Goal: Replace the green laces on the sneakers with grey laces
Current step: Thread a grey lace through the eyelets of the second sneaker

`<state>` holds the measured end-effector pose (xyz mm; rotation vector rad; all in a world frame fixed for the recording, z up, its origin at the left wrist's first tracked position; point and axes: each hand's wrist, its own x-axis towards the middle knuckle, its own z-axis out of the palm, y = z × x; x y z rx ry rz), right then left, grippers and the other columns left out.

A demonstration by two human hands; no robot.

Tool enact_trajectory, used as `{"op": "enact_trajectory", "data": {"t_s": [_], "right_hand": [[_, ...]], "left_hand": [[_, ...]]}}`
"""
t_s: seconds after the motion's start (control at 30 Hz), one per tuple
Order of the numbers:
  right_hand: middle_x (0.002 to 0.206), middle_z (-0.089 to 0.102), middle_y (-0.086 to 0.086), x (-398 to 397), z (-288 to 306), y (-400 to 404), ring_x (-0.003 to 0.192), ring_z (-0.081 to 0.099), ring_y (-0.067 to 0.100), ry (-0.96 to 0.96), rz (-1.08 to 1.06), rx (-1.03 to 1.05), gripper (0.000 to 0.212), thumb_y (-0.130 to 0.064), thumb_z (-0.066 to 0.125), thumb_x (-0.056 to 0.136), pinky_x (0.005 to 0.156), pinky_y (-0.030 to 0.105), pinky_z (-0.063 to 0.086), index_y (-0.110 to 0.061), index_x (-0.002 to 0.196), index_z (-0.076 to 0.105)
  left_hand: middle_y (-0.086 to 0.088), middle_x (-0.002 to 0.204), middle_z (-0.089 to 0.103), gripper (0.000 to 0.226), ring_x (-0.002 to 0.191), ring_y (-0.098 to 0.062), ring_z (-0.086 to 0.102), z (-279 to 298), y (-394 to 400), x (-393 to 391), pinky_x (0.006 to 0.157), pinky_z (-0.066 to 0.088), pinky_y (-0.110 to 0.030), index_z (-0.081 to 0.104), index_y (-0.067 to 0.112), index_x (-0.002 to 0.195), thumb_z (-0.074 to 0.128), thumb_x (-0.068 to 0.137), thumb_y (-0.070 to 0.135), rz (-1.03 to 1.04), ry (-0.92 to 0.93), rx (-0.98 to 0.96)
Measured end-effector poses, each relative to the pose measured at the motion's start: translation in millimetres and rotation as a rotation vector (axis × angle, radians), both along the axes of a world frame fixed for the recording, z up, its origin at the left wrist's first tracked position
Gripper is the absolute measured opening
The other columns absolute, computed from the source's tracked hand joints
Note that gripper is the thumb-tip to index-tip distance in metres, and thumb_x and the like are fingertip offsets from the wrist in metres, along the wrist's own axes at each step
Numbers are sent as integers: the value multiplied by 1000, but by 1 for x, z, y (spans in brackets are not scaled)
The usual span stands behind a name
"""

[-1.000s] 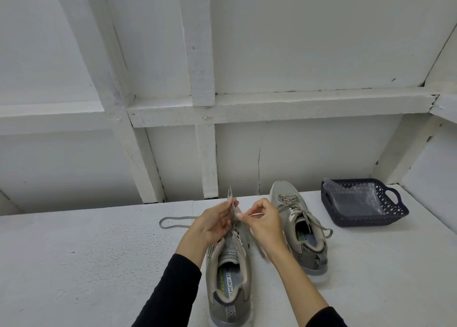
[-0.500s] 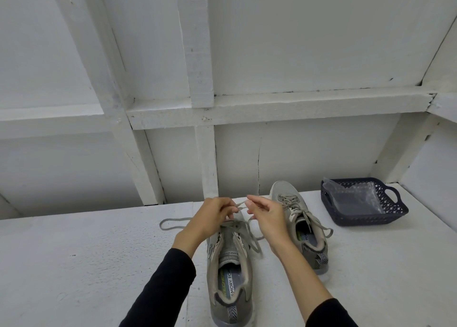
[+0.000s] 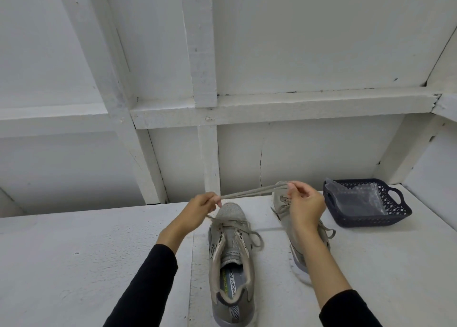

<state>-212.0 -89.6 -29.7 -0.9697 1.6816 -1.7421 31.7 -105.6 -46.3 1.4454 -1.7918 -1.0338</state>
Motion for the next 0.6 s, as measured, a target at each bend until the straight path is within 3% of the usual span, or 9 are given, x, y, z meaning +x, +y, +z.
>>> {"op": "enact_trajectory", "data": {"t_s": [0.1, 0.17, 0.27, 0.37, 0.43, 0.47, 0.5, 0.6], "right_hand": [[89, 68, 5, -3, -5, 0, 83, 61, 19, 273, 42, 130, 10, -4, 61, 91, 82, 37, 54, -7, 93, 70], [119, 62, 9, 5, -13, 0, 111, 52, 25, 540, 88, 173, 22, -7, 56, 94, 96, 36, 43, -4, 116, 63], [136, 52, 8, 30, -14, 3, 131, 41, 22, 564, 313, 82, 37, -19, 41, 103, 106, 31, 31, -6, 136, 48], [119, 65, 0, 50, -14, 8, 116, 53, 13, 269, 614, 216, 40, -36, 26, 105, 92, 23, 35, -16, 132, 49], [79, 70, 3, 50, -14, 10, 82, 62, 13, 105, 747, 296, 48, -42, 23, 105, 74, 23, 40, -12, 110, 61], [59, 59, 1, 46, -15, 10, 61, 57, 13, 54, 789, 305, 50, -43, 27, 104, 65, 23, 40, -10, 94, 64], [52, 46, -2, 42, -15, 9, 47, 47, 10, 10, 805, 302, 48, -43, 35, 102, 58, 23, 38, -9, 81, 61], [57, 33, -4, 25, -10, 4, 43, 30, 6, -248, 722, 213, 36, -35, 50, 98, 46, 18, 31, -8, 75, 53]], "left_hand": [[8, 63, 39, 32, 60, -7, 36, 7, -1, 1, 62, 38, -23, 56, 19, 76, 43, 103, 28, 30, -8, -48], [6, 66, 40, 32, 61, -10, 36, 10, -1, -5, 59, 33, -23, 54, 24, 75, 42, 103, 35, -10, -114, -110], [8, 70, 48, 31, 68, -13, 43, 13, -1, -16, 66, 37, -30, 53, 33, 74, 42, 102, 41, -80, -213, -156], [2, 74, 57, 30, 73, -14, 51, 12, -3, -22, 73, 45, -36, 53, 39, 72, 44, 101, 43, -114, -258, -168], [-4, 79, 59, 28, 76, -22, 54, 10, -4, -20, 75, 48, -40, 55, 38, 75, 44, 100, 46, -138, -260, -159], [-5, 80, 59, 28, 77, -23, 54, 10, -4, -19, 76, 48, -40, 57, 38, 75, 45, 99, 48, -148, -244, -150], [-6, 79, 58, 29, 75, -22, 52, 8, -5, -16, 74, 47, -37, 58, 37, 76, 45, 99, 48, -156, -220, -132], [2, 70, 47, 30, 65, -6, 43, 11, 0, -10, 67, 38, -23, 64, 26, 81, 46, 101, 38, -175, -73, -53]]}}
